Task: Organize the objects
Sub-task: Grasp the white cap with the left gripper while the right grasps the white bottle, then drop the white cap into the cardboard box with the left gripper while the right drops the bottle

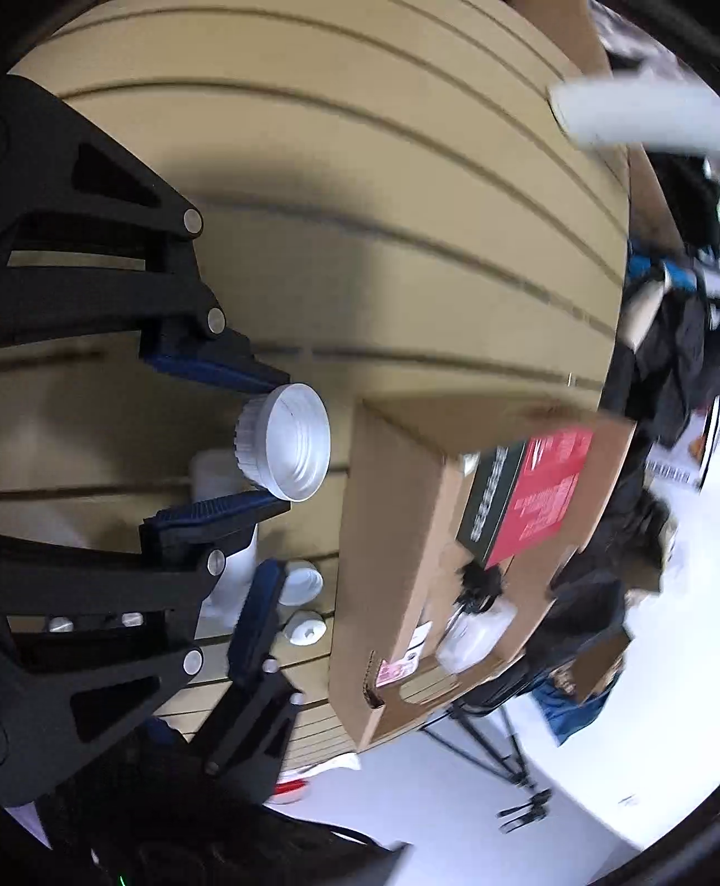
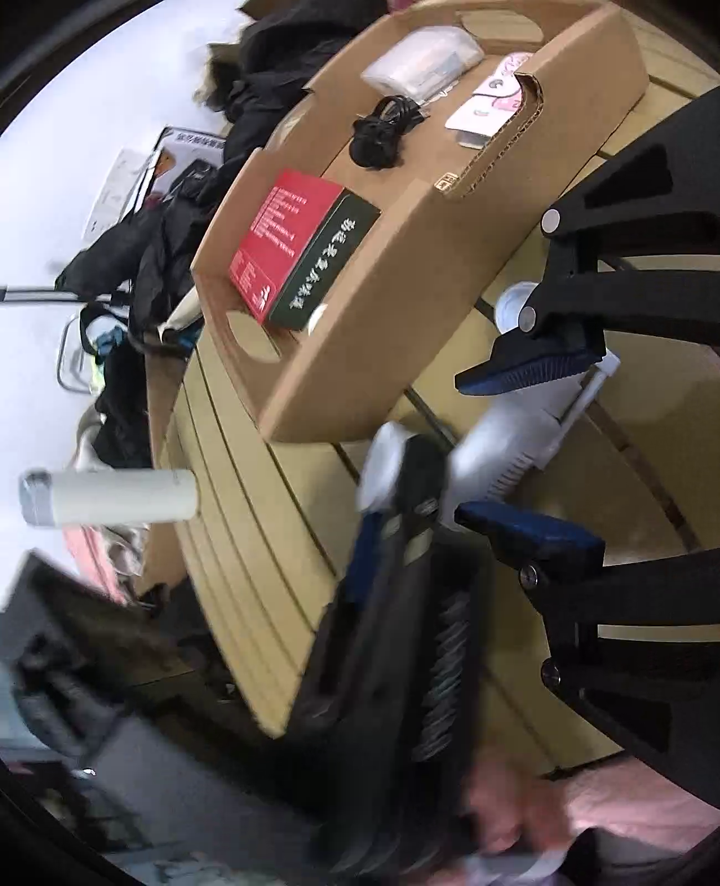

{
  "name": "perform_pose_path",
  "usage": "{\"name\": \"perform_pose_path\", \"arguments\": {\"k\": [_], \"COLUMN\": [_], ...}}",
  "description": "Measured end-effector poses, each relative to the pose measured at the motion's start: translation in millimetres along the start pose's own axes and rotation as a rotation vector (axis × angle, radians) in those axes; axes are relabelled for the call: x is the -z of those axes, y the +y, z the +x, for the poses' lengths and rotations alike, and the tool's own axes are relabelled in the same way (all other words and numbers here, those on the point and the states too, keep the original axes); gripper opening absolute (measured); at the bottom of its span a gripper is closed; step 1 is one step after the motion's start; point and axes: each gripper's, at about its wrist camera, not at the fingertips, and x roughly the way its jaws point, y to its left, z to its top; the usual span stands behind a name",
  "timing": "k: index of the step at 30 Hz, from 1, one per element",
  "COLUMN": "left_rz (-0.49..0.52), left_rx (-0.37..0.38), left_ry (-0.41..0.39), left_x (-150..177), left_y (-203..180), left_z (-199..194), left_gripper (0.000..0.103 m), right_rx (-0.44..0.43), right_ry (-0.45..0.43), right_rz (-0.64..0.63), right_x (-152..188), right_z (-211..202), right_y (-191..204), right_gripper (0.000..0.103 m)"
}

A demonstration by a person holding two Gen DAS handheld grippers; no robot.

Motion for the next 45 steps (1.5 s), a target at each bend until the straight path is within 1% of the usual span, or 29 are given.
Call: {"name": "perform_pose_path", "arguments": {"k": [2,6,8,11,13,15,17,18,20,22,24,26,30,32,34,36,38,40,41,44,45], "left_rz": [-0.020,-0.032,-0.035,-0.016,0.010,0.036,0.064,0.077,0.112,0.133,0.143,0.150,0.160,0.170,0.181,0.185,0.197,0.208,0.212,0.211,0.206], "left_rx": [-0.018,-0.047,-0.055,-0.087,-0.101,-0.101,-0.081,-0.070,-0.054,-0.042,-0.027,-0.023,-0.018,0.000,0.020,0.036,0.047,0.045,0.054,0.090,0.091], "left_ry": [-0.022,-0.041,-0.047,-0.044,-0.035,-0.045,-0.066,-0.078,-0.109,-0.124,-0.127,-0.124,-0.112,-0.115,-0.109,-0.110,-0.125,-0.120,-0.117,-0.071,-0.058], "left_x": [9.0,48.3,67.9,95.0,105.4,113.6,118.5,120.1,124.3,127.1,131.1,132.5,132.1,127.1,115.0,92.1,65.3,27.0,14.6,-42.2,-53.8], "left_y": [7.3,11.4,8.9,0.3,-8.2,-19.0,-33.9,-40.2,-56.4,-68.0,-79.1,-86.8,-93.3,-94.7,-97.5,-101.3,-106.3,-112.6,-114.3,-121.3,-123.2], "left_z": [-18.6,-62.1,-79.3,-102.1,-113.3,-128.4,-146.8,-153.8,-170.1,-178.2,-181.7,-179.7,-175.7,-173.1,-167.7,-159.1,-148.0,-128.1,-120.3,-76.5,-65.1], "left_gripper": [0.032,0.032,0.032,0.032,0.032,0.032,0.032,0.032,0.032,0.032,0.032,0.032,0.032,0.032,0.032,0.032,0.032,0.032,0.032,0.032,0.032], "right_rx": [-0.010,-0.018,0.006,0.069,0.114,0.177,0.220,0.242,0.280,0.323,0.349,0.359,0.346,0.323,0.294,0.271,0.269,0.263,0.260,0.231,0.220], "right_ry": [0.030,0.039,0.033,0.014,-0.015,-0.060,-0.107,-0.136,-0.169,-0.193,-0.208,-0.218,-0.239,-0.259,-0.273,-0.262,-0.250,-0.233,-0.216,-0.143,-0.105], "right_rz": [-0.002,0.033,0.038,0.058,0.066,0.078,0.128,0.173,0.231,0.308,0.391,0.461,0.522,0.541,0.547,0.540,0.517,0.471,0.448,0.375,0.337], "right_x": [5.7,22.8,33.4,44.7,50.1,57.6,67.3,77.2,93.8,117.2,136.7,151.8,159.1,156.2,146.7,134.5,117.2,93.5,81.2,44.4,31.1], "right_z": [-0.5,-18.2,-31.3,-57.1,-87.4,-130.2,-169.5,-195.8,-229.5,-262.7,-283.1,-294.8,-303.1,-300.9,-291.9,-281.3,-268.5,-252.7,-243.4,-207.1,-190.0], "right_y": [6.9,25.5,38.1,48.3,54.1,60.7,62.9,62.3,63.4,58.8,53.3,46.8,37.9,32.0,21.2,8.7,-8.7,-32.6,-47.4,-100.6,-120.8], "right_gripper": [0.031,0.030,0.030,0.030,0.030,0.030,0.030,0.030,0.030,0.030,0.030,0.030,0.030,0.030,0.030,0.030,0.030,0.030,0.030,0.030,0.030]}}
